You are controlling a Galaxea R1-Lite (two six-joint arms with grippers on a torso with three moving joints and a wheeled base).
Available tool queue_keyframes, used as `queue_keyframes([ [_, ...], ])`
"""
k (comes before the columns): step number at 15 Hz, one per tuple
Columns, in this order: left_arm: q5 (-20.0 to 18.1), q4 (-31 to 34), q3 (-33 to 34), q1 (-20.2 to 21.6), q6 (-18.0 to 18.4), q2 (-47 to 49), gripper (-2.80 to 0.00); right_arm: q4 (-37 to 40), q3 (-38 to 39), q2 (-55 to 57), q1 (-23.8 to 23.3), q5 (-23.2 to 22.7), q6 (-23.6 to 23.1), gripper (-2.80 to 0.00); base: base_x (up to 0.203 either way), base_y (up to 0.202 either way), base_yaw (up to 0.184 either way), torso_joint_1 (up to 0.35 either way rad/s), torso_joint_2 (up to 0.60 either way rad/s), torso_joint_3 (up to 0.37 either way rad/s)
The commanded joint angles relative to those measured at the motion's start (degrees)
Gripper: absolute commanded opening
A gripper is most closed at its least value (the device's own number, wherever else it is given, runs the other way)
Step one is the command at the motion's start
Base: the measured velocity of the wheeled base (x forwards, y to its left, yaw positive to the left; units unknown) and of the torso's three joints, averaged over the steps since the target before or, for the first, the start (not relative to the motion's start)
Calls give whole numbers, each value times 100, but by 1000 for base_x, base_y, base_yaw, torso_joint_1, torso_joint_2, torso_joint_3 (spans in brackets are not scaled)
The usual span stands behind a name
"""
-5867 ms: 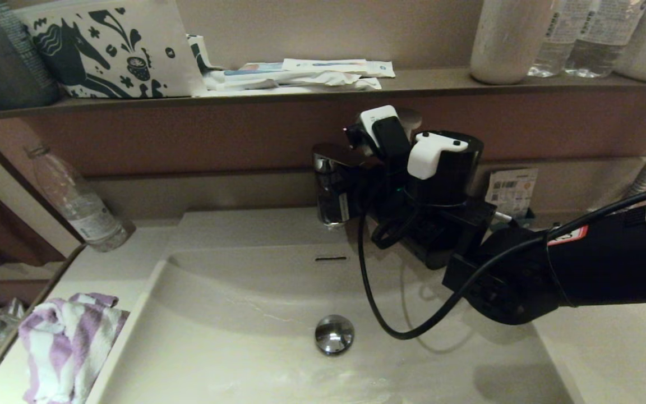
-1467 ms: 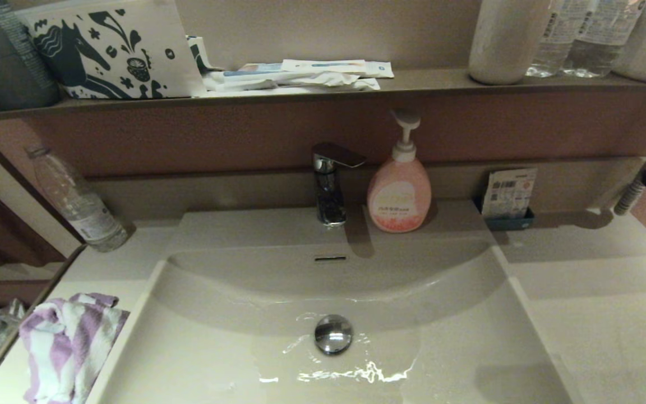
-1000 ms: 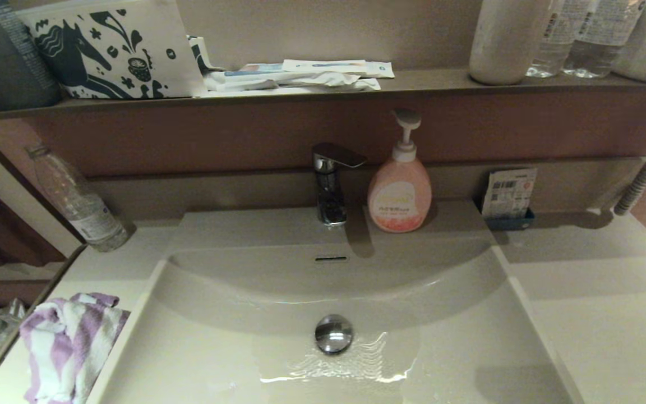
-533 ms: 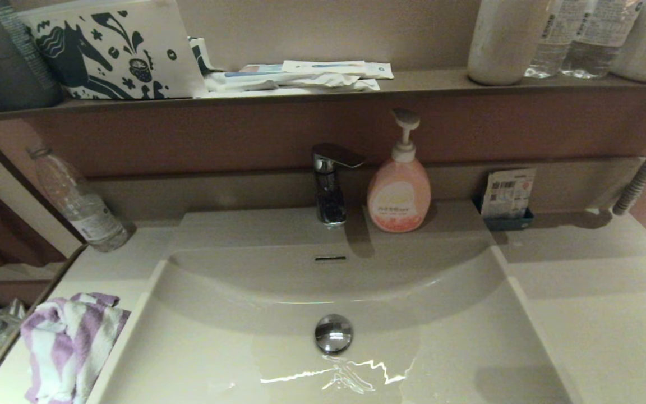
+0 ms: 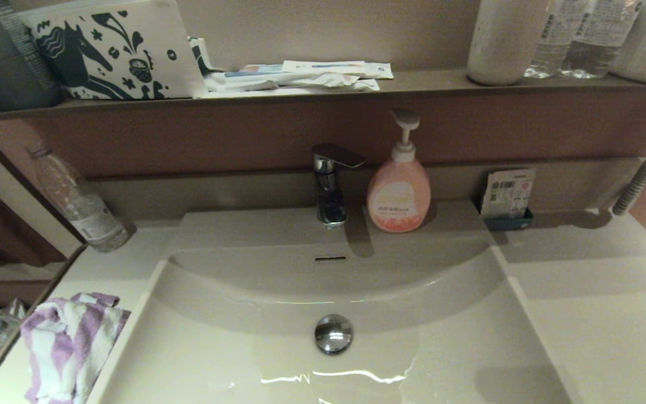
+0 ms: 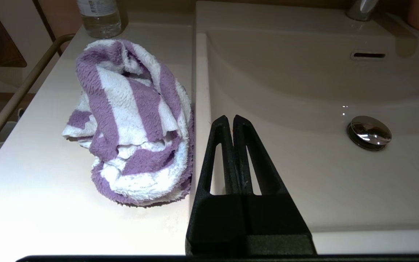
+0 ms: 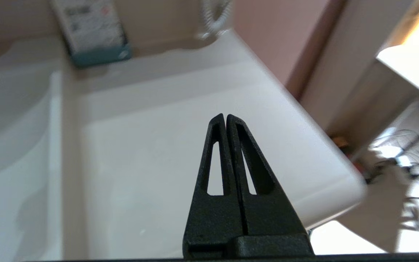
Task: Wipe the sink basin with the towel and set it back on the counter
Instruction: Pick up the cloth
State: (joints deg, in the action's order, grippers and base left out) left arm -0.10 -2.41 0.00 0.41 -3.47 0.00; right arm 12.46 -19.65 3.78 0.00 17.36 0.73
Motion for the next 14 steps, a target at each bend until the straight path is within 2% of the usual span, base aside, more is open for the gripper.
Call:
queue_keyframes([
  [1,1,-5,0,2,-4,9,-280,-22,317,-363,-1,-152,19,-280,0,0,0,0,0,0],
  [4,1,-5,0,2,-4,9,-280,-199,610,-378,0,-924,334,-280,0,0,0,0,0,0],
  [7,1,-5,0,2,-4,9,-280,-564,1132,-378,0,-1451,349,-280,0,0,0,0,0,0],
  [10,1,-5,0,2,-4,9,-280,-1739,1866,-378,0,-1828,203,-280,0,0,0,0,0,0],
  [11,1,-5,0,2,-4,9,-280,-1718,1903,-378,0,-1933,104,-280,0,0,0,0,0,0],
  [14,1,-5,0,2,-4,9,-280,-1568,1913,-378,0,-1872,12,-280,0,0,0,0,0,0],
])
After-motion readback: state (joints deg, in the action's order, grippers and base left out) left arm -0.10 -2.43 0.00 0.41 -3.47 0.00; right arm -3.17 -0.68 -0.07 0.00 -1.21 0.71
